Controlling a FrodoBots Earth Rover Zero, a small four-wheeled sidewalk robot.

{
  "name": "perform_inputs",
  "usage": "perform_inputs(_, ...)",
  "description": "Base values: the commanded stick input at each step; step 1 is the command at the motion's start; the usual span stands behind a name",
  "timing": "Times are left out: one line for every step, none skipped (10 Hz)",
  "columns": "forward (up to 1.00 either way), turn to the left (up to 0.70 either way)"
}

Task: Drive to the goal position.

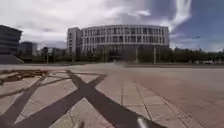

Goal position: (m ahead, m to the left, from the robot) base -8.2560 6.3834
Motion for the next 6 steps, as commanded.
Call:
perform_inputs(1.0,0.0)
perform_inputs(1.0,0.0)
perform_inputs(1.0,0.0)
perform_inputs(1.0,0.05)
perform_inputs(1.0,0.21)
perform_inputs(1.0,0.35)
